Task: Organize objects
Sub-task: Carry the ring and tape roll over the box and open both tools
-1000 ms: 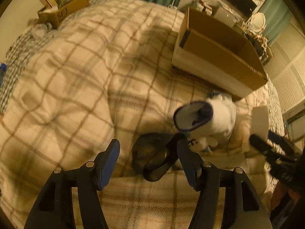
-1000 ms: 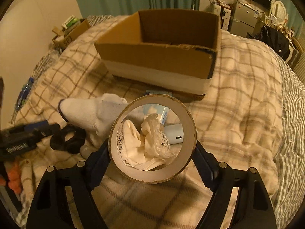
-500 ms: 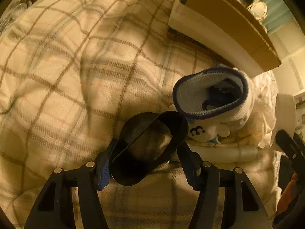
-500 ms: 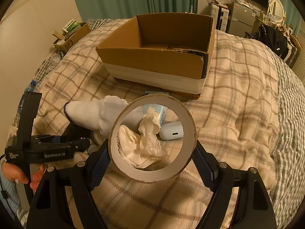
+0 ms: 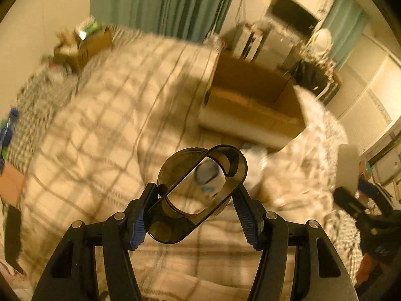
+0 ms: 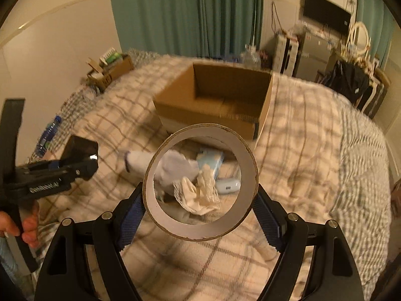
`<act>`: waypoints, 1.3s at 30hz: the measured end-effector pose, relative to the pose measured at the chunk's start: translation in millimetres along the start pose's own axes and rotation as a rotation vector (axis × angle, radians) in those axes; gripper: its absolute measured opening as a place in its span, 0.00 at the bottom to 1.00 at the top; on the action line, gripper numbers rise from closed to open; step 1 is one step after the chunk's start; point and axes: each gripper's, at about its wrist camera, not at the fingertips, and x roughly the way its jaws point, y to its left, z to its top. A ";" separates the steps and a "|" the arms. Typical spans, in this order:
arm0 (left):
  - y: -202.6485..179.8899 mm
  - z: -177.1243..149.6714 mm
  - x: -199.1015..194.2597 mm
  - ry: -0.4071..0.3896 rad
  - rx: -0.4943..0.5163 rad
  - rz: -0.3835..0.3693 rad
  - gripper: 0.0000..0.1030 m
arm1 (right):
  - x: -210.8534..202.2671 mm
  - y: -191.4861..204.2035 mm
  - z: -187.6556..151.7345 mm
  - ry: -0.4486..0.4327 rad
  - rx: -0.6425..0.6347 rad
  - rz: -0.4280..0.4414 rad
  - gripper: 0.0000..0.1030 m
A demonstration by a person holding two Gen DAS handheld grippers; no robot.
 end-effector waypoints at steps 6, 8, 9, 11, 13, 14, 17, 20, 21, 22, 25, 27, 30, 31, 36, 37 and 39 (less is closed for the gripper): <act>-29.6 45.1 -37.0 -0.098 0.073 -0.044 0.61 | -39.6 0.5 32.9 -0.091 -0.006 0.012 0.78; -36.2 57.0 -42.2 -0.117 0.089 -0.048 0.61 | -46.4 -1.2 49.5 -0.114 -0.018 0.012 0.78; -41.2 66.0 -43.0 -0.127 0.100 -0.052 0.61 | -48.4 -2.8 57.6 -0.125 -0.025 0.007 0.78; -51.5 87.8 -37.7 -0.141 0.123 -0.058 0.61 | -48.7 -7.5 74.8 -0.144 -0.032 -0.002 0.78; -62.0 104.6 -27.8 -0.150 0.145 -0.063 0.61 | -41.6 -14.5 93.9 -0.154 -0.034 -0.009 0.78; -66.2 111.7 -22.1 -0.153 0.157 -0.065 0.61 | -34.7 -19.3 104.1 -0.156 -0.037 -0.019 0.78; -82.3 139.0 8.4 -0.163 0.207 -0.067 0.61 | -8.8 -36.7 129.6 -0.140 -0.030 -0.029 0.78; -92.5 156.3 39.7 -0.171 0.249 -0.063 0.61 | 24.9 -56.7 154.5 -0.112 -0.005 -0.010 0.78; -94.8 162.6 53.2 -0.161 0.256 -0.066 0.61 | 40.4 -64.5 163.3 -0.105 0.004 -0.014 0.78; -97.8 169.1 71.1 -0.146 0.267 -0.066 0.61 | 50.5 -68.4 167.2 -0.097 0.008 -0.015 0.78; -103.6 177.5 111.5 -0.120 0.301 -0.053 0.61 | 90.4 -80.4 178.0 -0.063 0.027 -0.015 0.78; -102.6 180.0 133.5 -0.097 0.305 -0.061 0.61 | 115.9 -86.4 179.5 -0.042 0.037 -0.030 0.78; -100.0 178.5 163.1 -0.070 0.311 -0.071 0.62 | 144.7 -94.0 176.0 -0.030 0.044 -0.037 0.79; -98.0 177.2 170.8 -0.060 0.313 -0.079 0.63 | 149.3 -96.4 175.4 -0.036 0.049 -0.030 0.80; -94.6 173.1 179.6 -0.065 0.286 -0.032 0.97 | 156.2 -109.4 168.7 -0.060 0.126 -0.011 0.96; -93.3 171.8 173.7 -0.085 0.281 -0.041 0.97 | 151.7 -110.7 167.2 -0.072 0.133 -0.018 0.97; -90.2 171.5 164.3 -0.086 0.271 -0.038 0.97 | 138.9 -108.6 163.6 -0.080 0.131 -0.018 0.97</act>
